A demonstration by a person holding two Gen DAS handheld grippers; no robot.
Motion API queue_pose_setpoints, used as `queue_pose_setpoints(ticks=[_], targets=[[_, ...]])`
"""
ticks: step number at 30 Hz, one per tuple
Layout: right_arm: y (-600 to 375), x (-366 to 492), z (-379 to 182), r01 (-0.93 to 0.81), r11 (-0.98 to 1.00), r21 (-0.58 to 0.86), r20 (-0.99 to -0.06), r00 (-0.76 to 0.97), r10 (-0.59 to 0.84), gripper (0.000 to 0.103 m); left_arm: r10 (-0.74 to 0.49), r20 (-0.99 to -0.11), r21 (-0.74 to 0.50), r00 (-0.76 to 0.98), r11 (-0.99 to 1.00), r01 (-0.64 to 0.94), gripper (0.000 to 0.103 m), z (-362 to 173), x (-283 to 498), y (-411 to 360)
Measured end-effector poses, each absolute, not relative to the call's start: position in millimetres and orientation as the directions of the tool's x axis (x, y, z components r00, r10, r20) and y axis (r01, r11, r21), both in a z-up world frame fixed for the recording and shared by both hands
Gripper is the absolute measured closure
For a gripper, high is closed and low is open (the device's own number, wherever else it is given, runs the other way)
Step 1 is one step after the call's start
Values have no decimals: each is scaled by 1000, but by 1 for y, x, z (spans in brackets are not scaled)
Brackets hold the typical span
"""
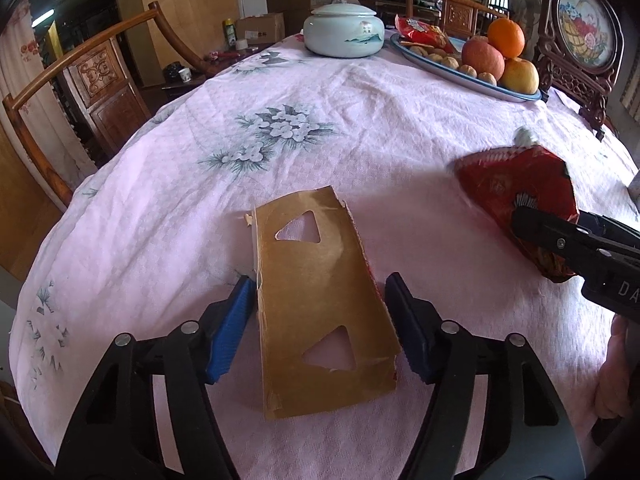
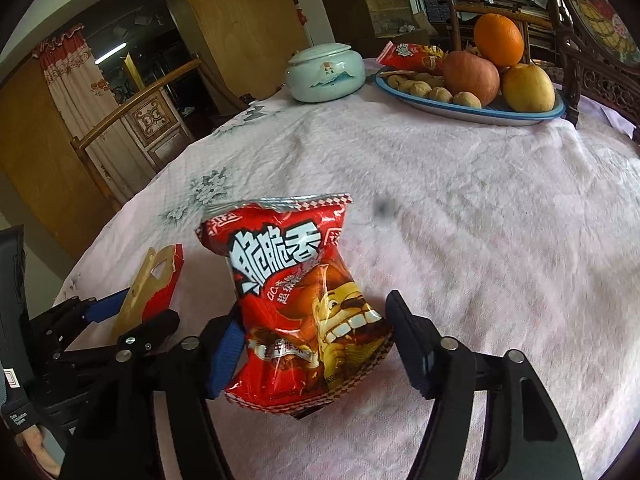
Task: Collect trash
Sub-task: 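Grasp the red snack bag with the right tool while the left tool grasps the cardboard, then carry cardboard and snack bag over the red wastebasket and open both tools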
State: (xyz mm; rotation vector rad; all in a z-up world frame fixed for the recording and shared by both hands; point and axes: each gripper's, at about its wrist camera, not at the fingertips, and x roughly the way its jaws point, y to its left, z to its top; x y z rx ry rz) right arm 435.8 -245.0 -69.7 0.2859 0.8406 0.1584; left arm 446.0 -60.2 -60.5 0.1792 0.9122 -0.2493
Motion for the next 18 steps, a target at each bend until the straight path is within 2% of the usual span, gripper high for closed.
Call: queue_pose_setpoints(ticks=[1, 6, 12, 18], targets=[[-242, 434, -68, -41, 954, 298, -704, 665, 249, 46, -137, -796, 50, 589, 956, 290, 42, -60, 445, -61], [-240, 431, -63, -49, 959, 281, -690, 684, 237, 46, -156, -769, 38, 620, 957, 288, 43, -53, 440, -57], [-241, 414, -52, -35, 964, 262, -660, 723, 206, 47, -164, -651, 53, 741, 964, 260, 43, -23, 409, -43], [-228, 373, -20, -103, 959, 264, -604, 757, 248, 46, -181, -595, -4, 783, 975, 222, 43, 13, 362, 0]])
